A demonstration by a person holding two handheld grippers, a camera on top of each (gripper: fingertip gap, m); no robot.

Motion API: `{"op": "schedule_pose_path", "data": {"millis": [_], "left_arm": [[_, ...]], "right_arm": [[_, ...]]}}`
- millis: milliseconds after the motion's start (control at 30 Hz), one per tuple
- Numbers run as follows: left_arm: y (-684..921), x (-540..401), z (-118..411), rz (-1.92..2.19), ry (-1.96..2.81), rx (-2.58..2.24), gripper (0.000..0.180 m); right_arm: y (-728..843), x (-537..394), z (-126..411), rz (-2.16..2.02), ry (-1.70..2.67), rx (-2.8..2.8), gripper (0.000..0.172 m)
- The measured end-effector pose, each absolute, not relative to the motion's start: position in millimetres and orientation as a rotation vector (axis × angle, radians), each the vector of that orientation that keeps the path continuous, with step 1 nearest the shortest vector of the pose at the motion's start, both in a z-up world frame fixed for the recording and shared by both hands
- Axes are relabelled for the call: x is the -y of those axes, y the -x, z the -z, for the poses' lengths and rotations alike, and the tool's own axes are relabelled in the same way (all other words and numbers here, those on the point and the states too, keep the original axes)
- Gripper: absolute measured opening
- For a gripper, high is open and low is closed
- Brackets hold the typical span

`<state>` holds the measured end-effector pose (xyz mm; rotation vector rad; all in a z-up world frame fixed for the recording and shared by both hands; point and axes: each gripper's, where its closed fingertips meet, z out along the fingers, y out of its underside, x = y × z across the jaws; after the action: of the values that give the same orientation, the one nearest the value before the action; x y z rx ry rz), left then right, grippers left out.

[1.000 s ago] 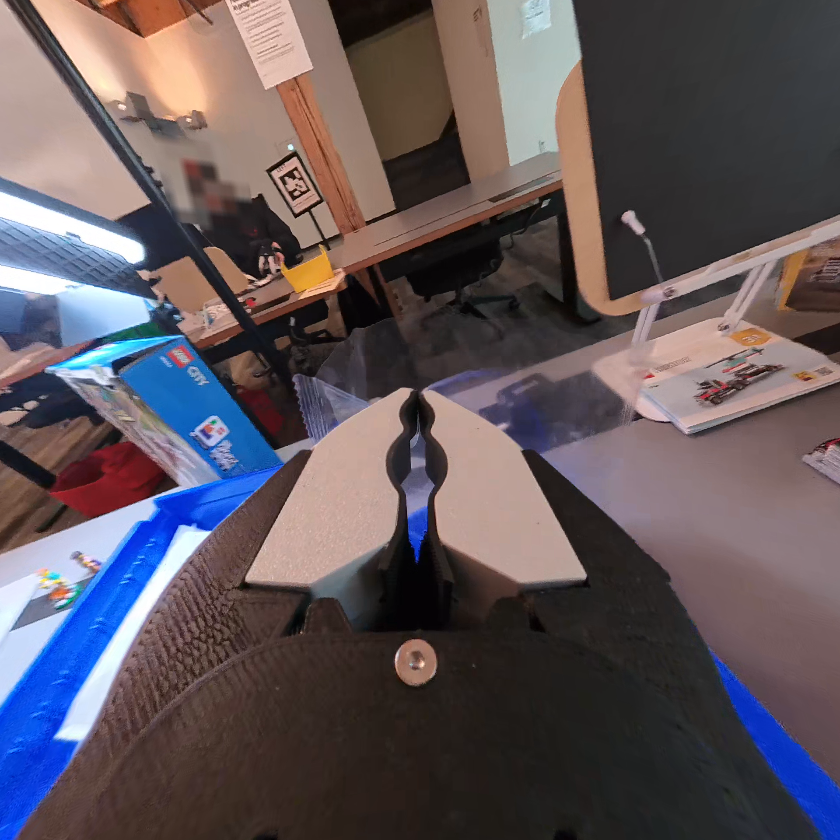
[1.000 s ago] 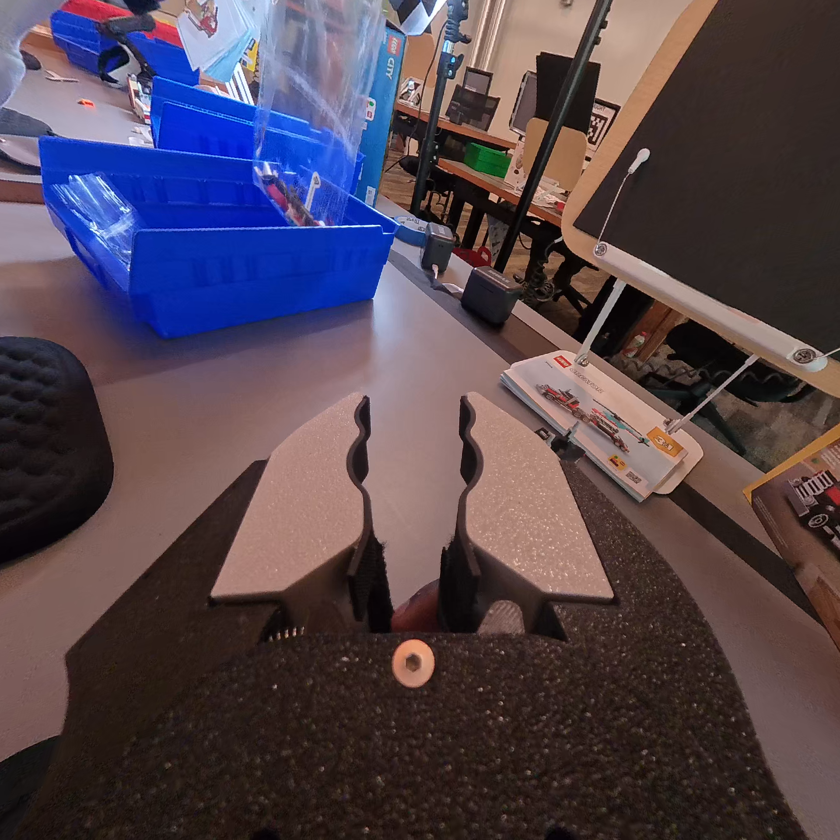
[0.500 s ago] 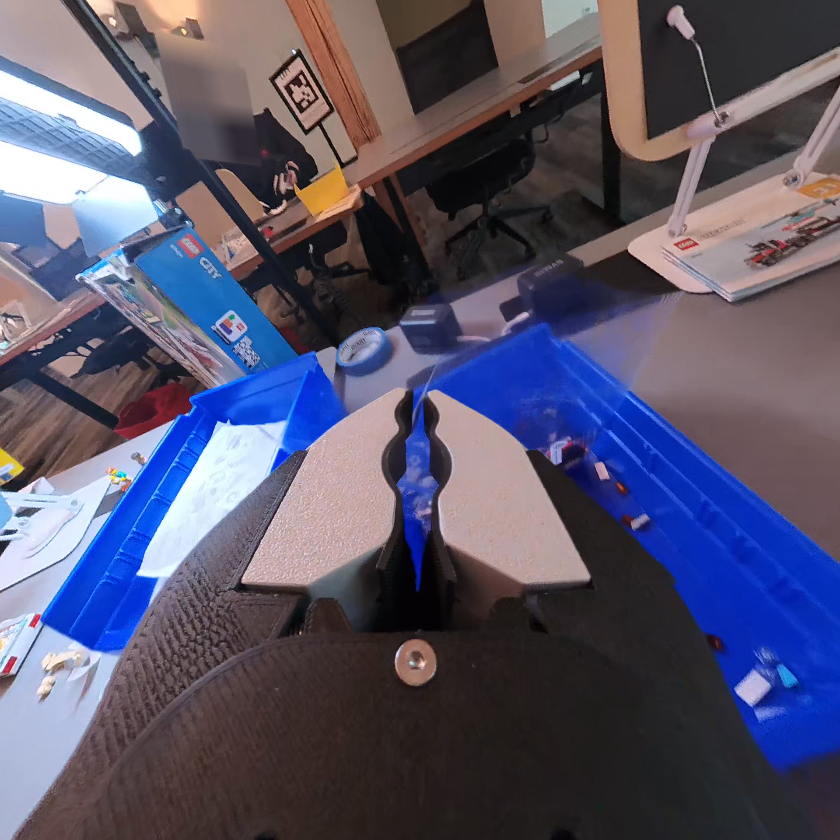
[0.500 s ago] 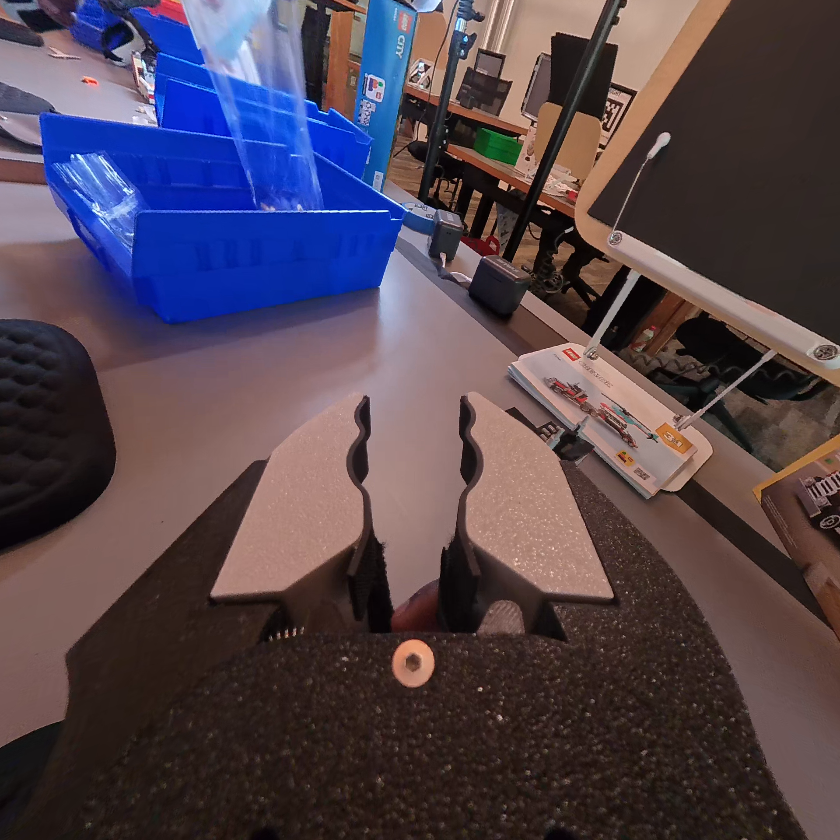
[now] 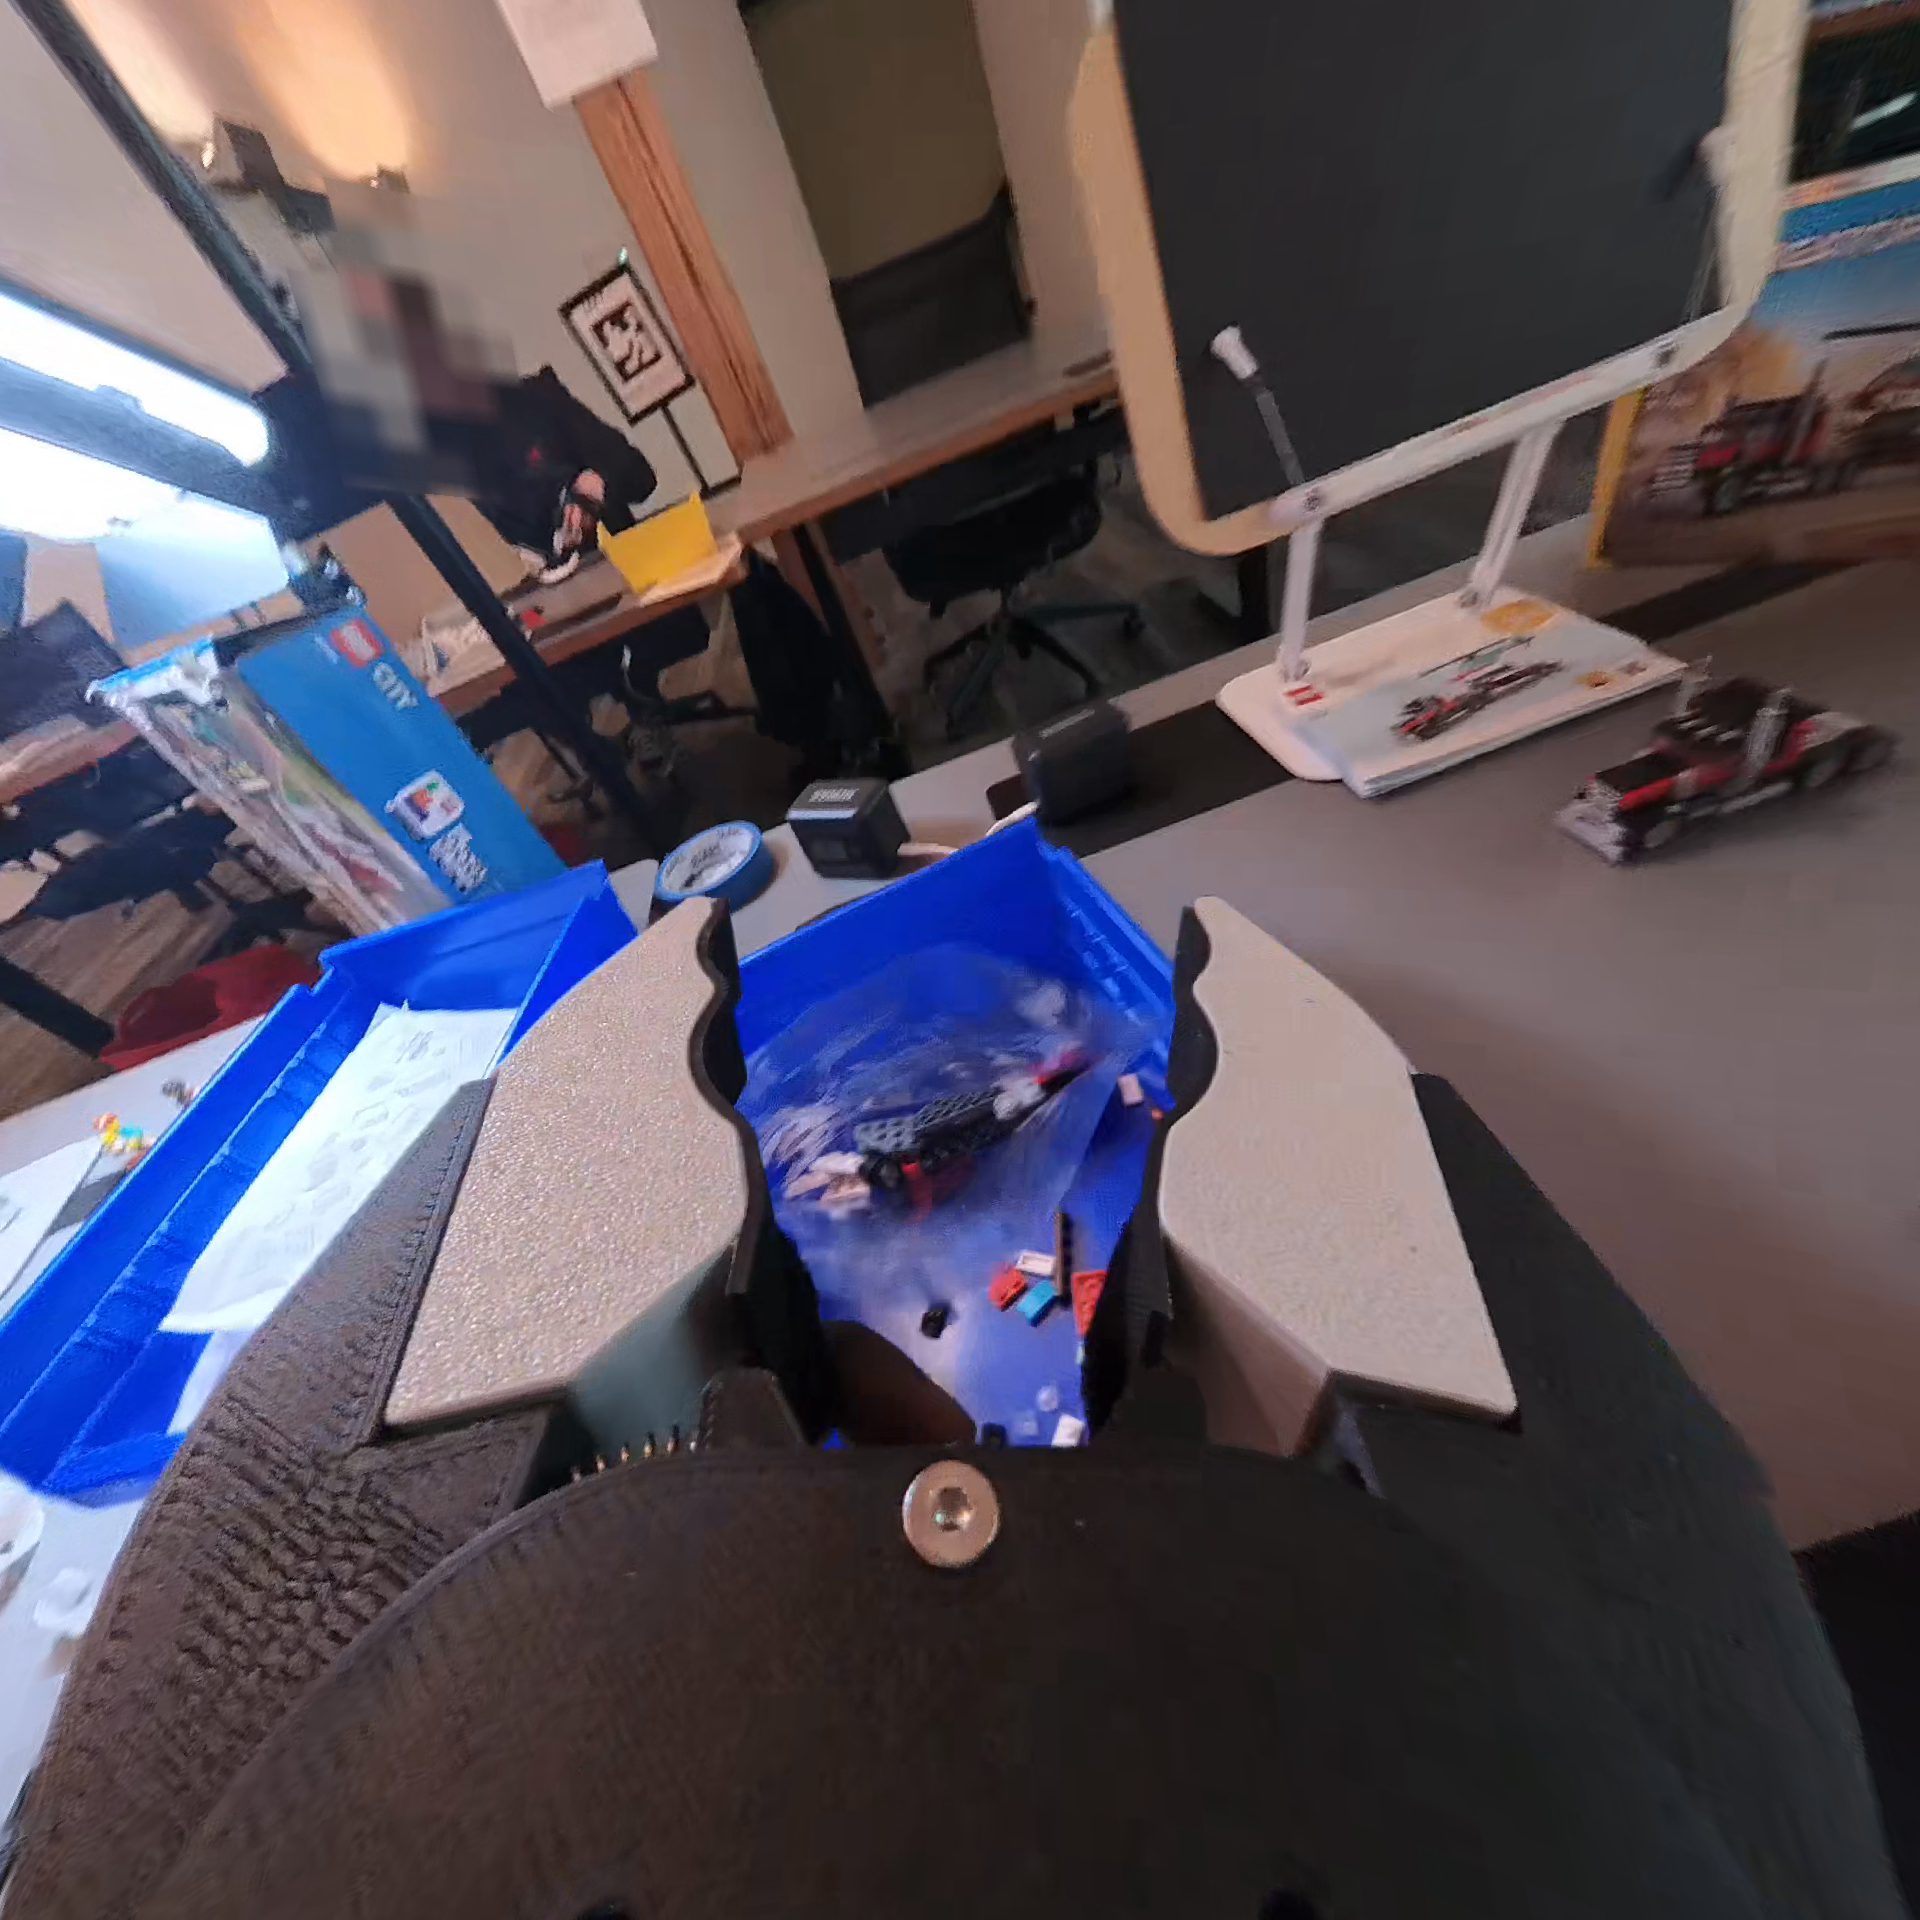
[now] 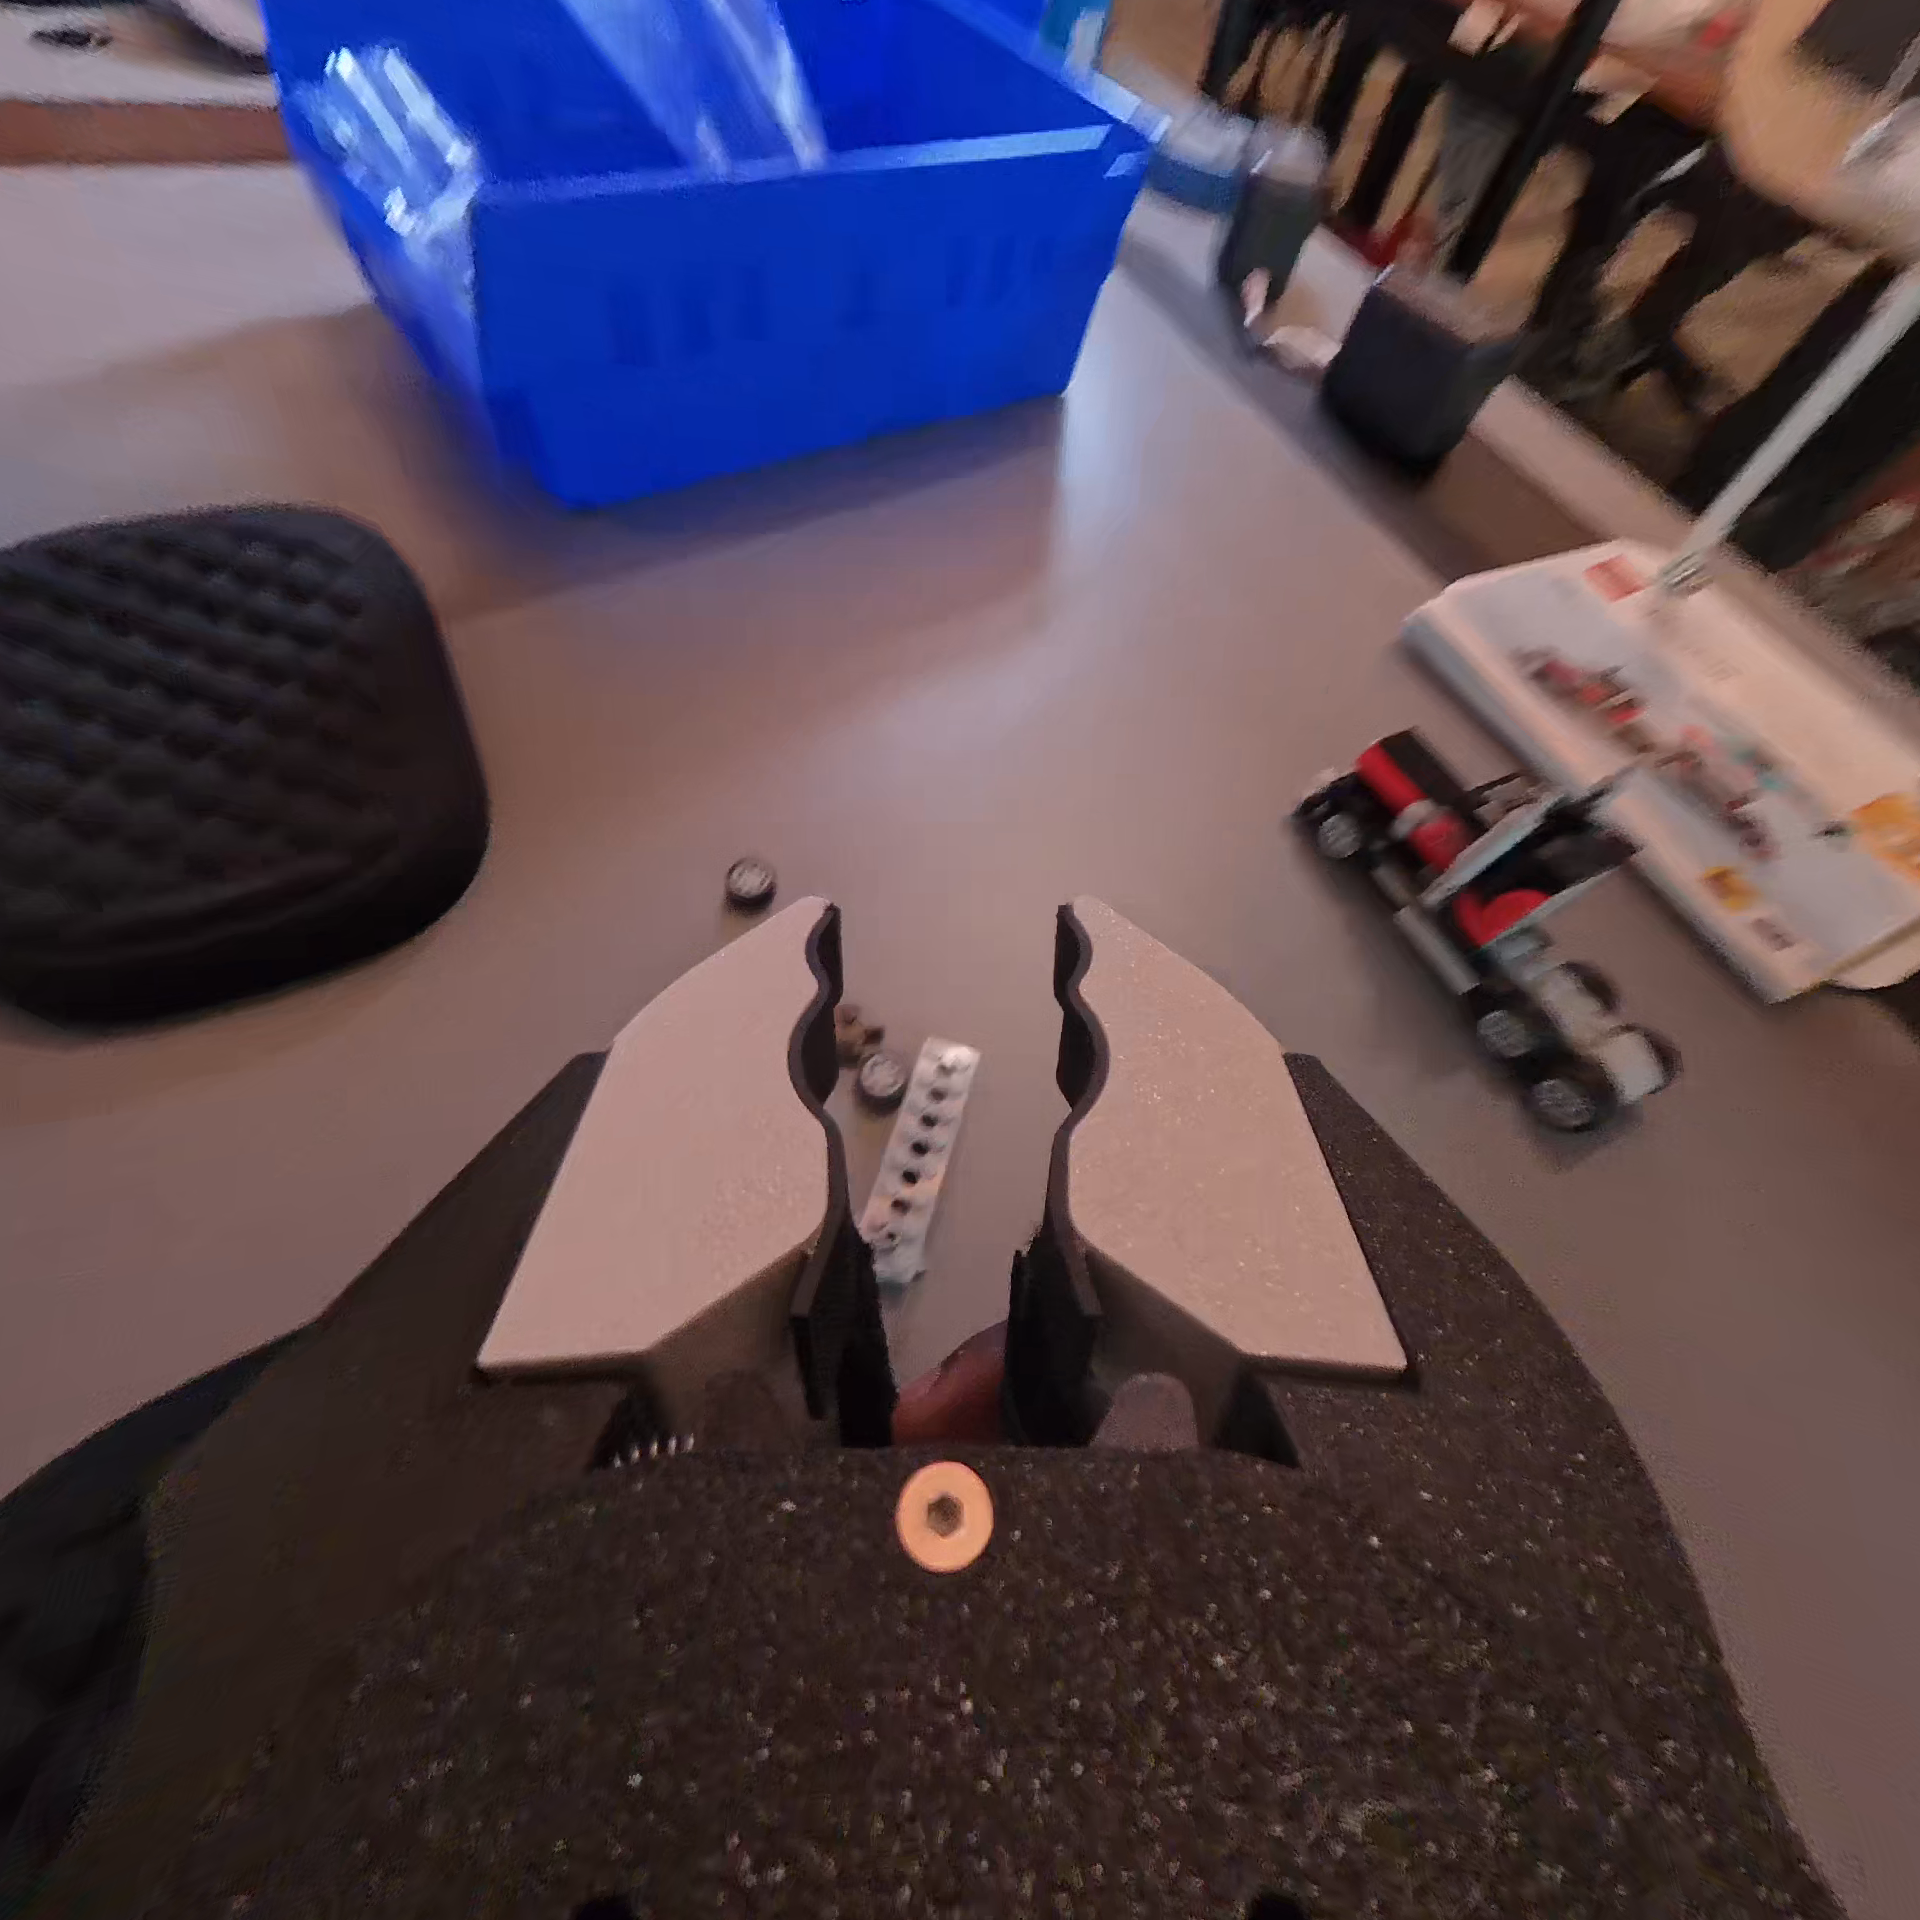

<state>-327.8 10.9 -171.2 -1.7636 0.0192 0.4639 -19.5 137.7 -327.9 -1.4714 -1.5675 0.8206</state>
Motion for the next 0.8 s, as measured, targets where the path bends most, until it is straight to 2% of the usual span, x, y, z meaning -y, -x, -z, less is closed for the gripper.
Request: {"op": "schedule_pose_path", "data": {"millis": [100,200,267,500,667,800], "left_arm": [[289.0,-9.3,168.5,-0.429,1.734,-0.12,0.075],[252.1,-9.2,178.2,-0.341,1.745,-0.204,0.069],[220.7,-10.3,190.0,-0.219,1.751,-0.265,0.066],[133.0,-20.7,268.0,0.122,1.852,-0.355,0.059],[110.2,-35.5,313.9,0.144,1.962,-0.322,0.059],[94.1,-42.2,332.1,0.198,2.004,-0.365,0.048]], "right_arm": [[16.1,-129.9,347.2,-0.824,1.519,1.642,0.038],[13.4,-129.9,354.8,-0.853,1.543,1.632,0.021],[8.7,-131.7,363.7,-0.838,1.593,1.642,0.019],[4.9,-115.8,368.8,-0.755,1.618,1.654,0.024],[5.5,-115.7,370.2,-0.642,1.657,1.599,0.052],[0.1,-118.1,381.6,-0.665,1.707,1.575,0.041]]}}
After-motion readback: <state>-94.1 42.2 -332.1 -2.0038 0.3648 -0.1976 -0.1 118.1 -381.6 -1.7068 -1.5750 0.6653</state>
